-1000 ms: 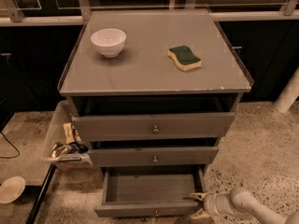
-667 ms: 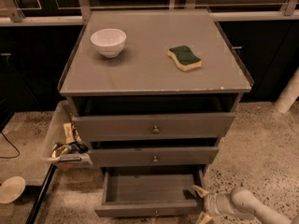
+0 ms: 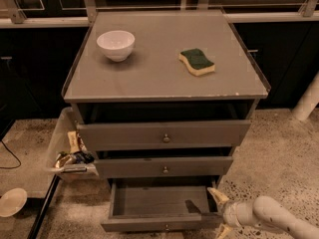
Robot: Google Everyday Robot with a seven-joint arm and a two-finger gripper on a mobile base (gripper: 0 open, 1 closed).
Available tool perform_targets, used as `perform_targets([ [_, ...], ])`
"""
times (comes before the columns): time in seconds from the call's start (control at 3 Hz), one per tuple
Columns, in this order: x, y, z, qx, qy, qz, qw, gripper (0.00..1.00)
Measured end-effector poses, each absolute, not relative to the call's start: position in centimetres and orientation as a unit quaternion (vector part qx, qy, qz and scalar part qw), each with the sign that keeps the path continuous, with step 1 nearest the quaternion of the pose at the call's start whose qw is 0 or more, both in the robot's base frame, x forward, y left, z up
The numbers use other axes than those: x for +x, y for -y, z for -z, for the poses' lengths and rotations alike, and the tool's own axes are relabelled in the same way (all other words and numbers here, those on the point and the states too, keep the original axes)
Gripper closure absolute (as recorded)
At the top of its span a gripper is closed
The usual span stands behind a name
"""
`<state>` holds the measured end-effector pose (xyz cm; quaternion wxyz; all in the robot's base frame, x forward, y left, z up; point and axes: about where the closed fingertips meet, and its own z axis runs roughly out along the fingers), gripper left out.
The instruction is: Open bottom drawer
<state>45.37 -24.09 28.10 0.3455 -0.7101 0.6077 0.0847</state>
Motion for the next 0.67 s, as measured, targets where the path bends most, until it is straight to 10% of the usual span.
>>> perform_targets([
  [0.67,44.58,23.69,-32.77,-0.736,-0.578,-0.061,0.347,0.00],
])
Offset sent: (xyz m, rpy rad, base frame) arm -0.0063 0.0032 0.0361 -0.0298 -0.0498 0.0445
